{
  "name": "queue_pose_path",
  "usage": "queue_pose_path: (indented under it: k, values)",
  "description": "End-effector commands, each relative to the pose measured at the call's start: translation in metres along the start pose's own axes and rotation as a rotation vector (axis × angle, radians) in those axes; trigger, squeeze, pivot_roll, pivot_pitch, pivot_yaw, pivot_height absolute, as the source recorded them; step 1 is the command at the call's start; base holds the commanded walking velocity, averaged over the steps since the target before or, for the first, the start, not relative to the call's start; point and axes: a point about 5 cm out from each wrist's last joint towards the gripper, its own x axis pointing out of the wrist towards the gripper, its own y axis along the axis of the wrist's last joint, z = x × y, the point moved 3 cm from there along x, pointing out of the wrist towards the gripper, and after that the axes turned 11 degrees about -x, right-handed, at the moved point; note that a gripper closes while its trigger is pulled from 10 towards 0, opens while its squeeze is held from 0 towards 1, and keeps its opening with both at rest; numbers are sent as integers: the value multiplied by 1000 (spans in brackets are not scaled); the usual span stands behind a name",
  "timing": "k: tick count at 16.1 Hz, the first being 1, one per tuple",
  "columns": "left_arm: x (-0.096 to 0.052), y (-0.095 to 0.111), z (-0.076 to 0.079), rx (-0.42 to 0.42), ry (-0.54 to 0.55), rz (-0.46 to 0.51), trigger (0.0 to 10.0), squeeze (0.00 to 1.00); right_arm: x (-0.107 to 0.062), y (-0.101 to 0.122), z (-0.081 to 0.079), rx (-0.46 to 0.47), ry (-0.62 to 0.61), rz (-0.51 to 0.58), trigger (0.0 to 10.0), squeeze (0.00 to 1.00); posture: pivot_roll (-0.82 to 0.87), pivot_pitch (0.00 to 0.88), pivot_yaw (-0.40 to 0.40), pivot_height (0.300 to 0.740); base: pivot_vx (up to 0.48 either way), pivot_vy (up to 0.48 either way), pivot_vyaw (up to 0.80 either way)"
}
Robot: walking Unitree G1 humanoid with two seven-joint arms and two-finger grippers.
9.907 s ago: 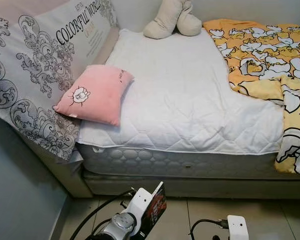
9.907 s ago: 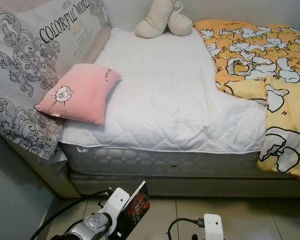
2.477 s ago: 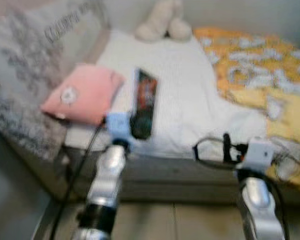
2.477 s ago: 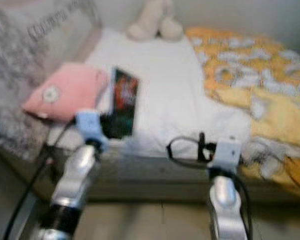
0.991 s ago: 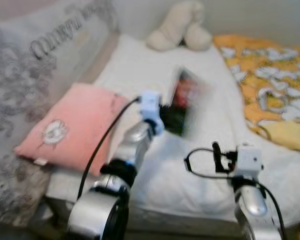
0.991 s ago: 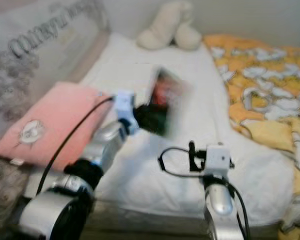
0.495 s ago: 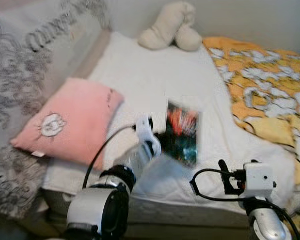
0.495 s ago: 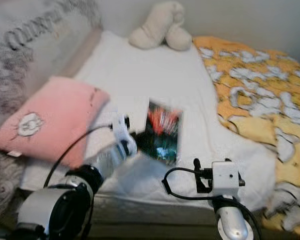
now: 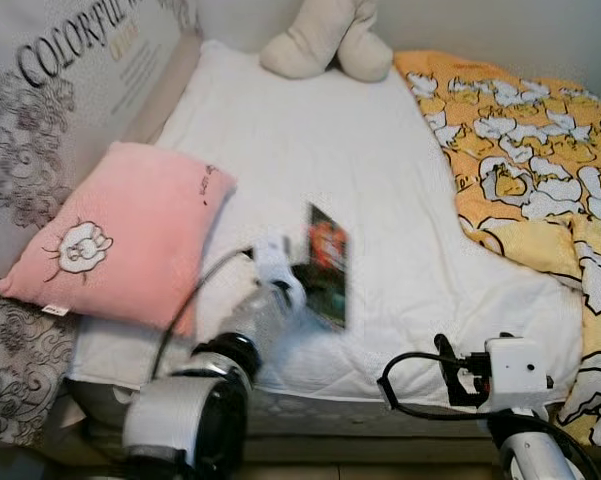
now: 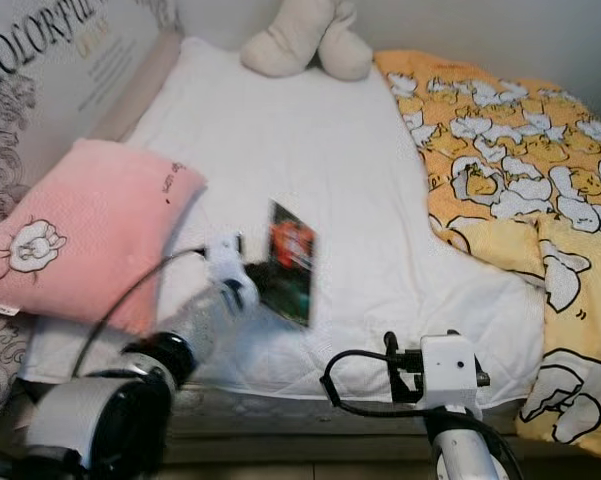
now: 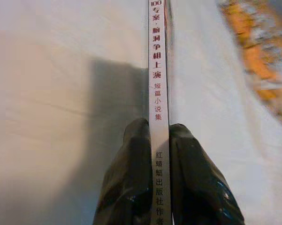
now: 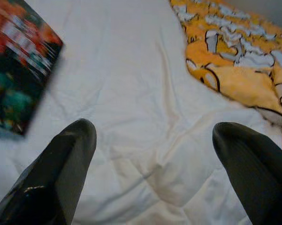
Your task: Clean up the room
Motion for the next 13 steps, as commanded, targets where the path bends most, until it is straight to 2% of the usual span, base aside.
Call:
queue_pose_path:
  k: [1,4,7,10,12,13]
  values:
    - [1,15,3,94,12,37,10000,0,-3,2,7,-21,-16,0,10000,0,-224,161,-90,740,0,0,0]
    - [-3,34,-23,293,111,51,10000,0,-6,0,9,-25,-12,-15,10000,0,-216,168,-98,740,0,0,0]
    - [-8,50,-39,366,174,66,10000,0,-6,1,8,-26,-3,-16,10000,0,-208,175,-104,740,0,0,0]
    - [-13,72,-51,522,230,85,10000,0,-6,1,3,-27,34,-3,10000,0,-179,170,-102,740,0,0,0]
    - [-14,75,-53,580,235,75,10000,0,-5,0,3,-28,37,-7,10000,0,-176,166,-101,740,0,0,0]
    - [-14,75,-54,604,234,62,10000,325,-3,0,2,-30,42,-5,10000,0,-173,160,-100,740,0,0,0]
